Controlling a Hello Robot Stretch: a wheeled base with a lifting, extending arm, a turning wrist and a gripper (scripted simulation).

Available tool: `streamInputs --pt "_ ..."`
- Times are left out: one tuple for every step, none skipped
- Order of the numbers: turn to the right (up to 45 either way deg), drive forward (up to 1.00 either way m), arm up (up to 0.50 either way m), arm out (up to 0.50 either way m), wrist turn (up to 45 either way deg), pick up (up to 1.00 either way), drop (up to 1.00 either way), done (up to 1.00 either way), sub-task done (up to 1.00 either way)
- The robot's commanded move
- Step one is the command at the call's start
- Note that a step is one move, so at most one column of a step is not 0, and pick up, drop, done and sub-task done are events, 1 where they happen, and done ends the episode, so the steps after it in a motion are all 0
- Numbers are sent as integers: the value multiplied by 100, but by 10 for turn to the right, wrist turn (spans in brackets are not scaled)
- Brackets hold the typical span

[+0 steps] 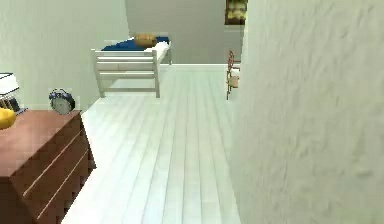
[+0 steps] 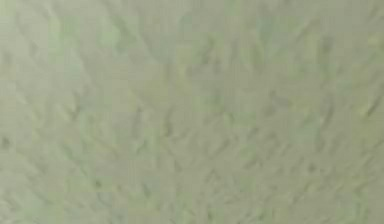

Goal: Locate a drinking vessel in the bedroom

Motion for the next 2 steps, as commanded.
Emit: streamInputs --pt "-450 0 0 0 0 0 0 0 0" --pt "-450 0 0 0 0 0 0 0 0"
